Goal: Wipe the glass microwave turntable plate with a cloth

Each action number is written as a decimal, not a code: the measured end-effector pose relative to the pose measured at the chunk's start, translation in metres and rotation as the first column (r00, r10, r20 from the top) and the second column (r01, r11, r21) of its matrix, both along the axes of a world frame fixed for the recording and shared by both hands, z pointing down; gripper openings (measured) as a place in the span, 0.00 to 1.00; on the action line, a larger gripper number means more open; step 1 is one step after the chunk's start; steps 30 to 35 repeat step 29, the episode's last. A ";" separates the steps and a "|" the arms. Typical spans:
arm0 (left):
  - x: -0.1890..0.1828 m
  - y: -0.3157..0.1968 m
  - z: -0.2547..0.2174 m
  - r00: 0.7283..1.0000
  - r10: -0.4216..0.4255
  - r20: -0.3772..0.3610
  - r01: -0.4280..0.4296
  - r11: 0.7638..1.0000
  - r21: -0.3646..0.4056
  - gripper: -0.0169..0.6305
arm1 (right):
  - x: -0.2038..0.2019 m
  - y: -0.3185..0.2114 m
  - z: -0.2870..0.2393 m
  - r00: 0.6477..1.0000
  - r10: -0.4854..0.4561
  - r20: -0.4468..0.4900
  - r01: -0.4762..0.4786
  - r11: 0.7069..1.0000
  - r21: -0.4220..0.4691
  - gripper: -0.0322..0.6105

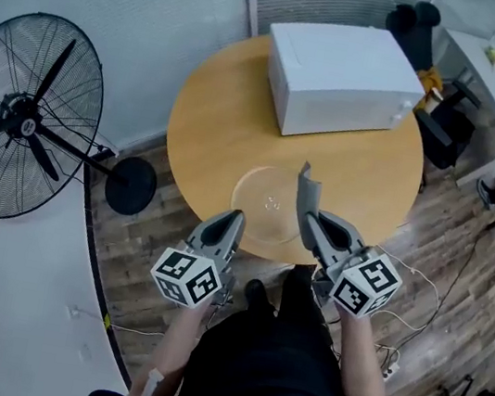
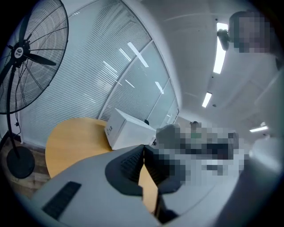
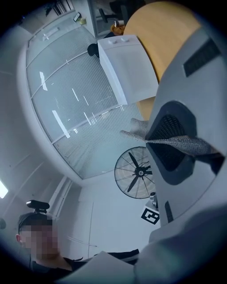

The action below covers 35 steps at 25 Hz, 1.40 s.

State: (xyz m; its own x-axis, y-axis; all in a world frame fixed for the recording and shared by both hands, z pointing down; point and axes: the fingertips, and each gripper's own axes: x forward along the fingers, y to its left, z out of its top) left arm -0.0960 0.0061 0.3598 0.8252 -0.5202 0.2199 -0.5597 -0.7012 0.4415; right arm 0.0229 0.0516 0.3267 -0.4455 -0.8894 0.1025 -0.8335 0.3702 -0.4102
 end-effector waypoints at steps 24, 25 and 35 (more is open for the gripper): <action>-0.012 0.032 -0.009 0.994 0.020 0.109 -0.028 0.996 0.080 0.02 | -0.019 0.032 -0.002 0.998 -0.036 -0.051 0.037 0.999 0.022 0.08; -0.012 0.032 -0.008 0.994 0.021 0.111 -0.030 0.996 0.080 0.02 | -0.019 0.032 -0.001 0.998 -0.038 -0.053 0.039 0.999 0.018 0.08; -0.008 0.033 -0.007 0.993 0.043 0.113 -0.052 0.996 0.078 0.02 | -0.021 0.032 0.004 0.997 -0.050 -0.055 0.050 0.999 -0.002 0.08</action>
